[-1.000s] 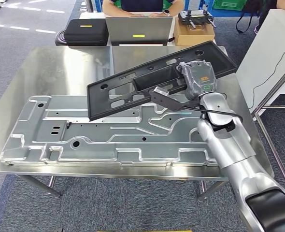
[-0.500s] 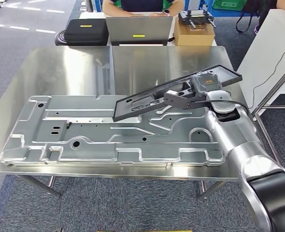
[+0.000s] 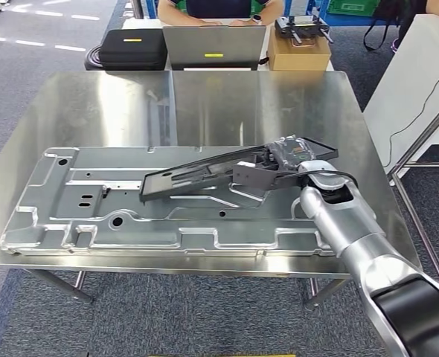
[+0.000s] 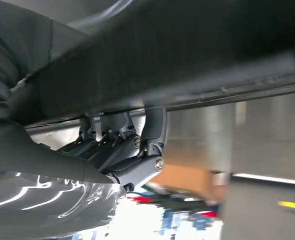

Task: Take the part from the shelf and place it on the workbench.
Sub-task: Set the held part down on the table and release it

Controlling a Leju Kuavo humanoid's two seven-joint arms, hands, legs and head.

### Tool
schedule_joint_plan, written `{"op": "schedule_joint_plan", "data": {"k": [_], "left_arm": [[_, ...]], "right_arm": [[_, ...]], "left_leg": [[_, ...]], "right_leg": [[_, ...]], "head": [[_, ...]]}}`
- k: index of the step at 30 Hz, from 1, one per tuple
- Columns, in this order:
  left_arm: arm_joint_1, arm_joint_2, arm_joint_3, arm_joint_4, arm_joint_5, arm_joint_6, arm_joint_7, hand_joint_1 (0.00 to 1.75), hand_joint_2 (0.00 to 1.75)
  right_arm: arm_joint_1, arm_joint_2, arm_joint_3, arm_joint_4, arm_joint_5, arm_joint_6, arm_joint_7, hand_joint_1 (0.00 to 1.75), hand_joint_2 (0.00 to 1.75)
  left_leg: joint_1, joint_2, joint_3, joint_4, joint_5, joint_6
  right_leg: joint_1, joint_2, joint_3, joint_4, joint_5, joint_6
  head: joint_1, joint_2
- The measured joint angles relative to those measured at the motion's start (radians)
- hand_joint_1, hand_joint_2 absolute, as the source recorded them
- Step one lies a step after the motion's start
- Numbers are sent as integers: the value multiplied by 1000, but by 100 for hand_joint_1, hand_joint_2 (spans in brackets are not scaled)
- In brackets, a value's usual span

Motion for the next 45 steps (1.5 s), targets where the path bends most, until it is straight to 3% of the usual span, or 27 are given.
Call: {"op": "schedule_joint_plan", "data": {"k": [4, 8, 22, 26, 34, 45], "left_arm": [[6, 0, 8, 0, 6, 1, -21, 0, 175], [9, 0, 12, 0, 9, 1, -41, 0, 175], [11, 0, 15, 0, -6, 37, -53, 0, 175], [10, 0, 15, 0, -4, 43, -58, 0, 0], [10, 0, 15, 0, -2, 42, -54, 0, 0], [10, 0, 17, 0, 4, 43, -54, 0, 0]], "right_arm": [[40, -29, 55, -113, -91, 29, -4, 175, 175], [61, -67, 107, -199, -153, 39, 4, 0, 0], [67, -141, 206, -260, -223, 20, 23, 0, 0], [69, -141, 222, -260, -219, 4, 33, 0, 0], [69, -150, 249, -258, -200, -10, 42, 0, 0], [50, -224, 248, -259, -52, -54, 78, 0, 0]], "left_leg": [[0, 0, 0, 0, 0, 0], [-1, 0, 0, 0, 0, 0], [-1, 0, 0, 0, 0, 0], [-1, 0, 0, 0, 0, 0], [-1, 0, 0, 0, 0, 0], [-2, 0, 0, 0, 0, 0]], "right_leg": [[0, 0, 0, 0, 0, 0], [0, 0, 0, 0, 0, 0], [0, 0, 1, 0, 0, 0], [0, 0, 1, 0, 0, 0], [0, -1, 1, 0, 0, 0], [-1, -1, 1, 0, 0, 0]], "head": [[0, 0], [0, 0], [0, 0], [0, 0], [0, 0], [0, 0]]}}
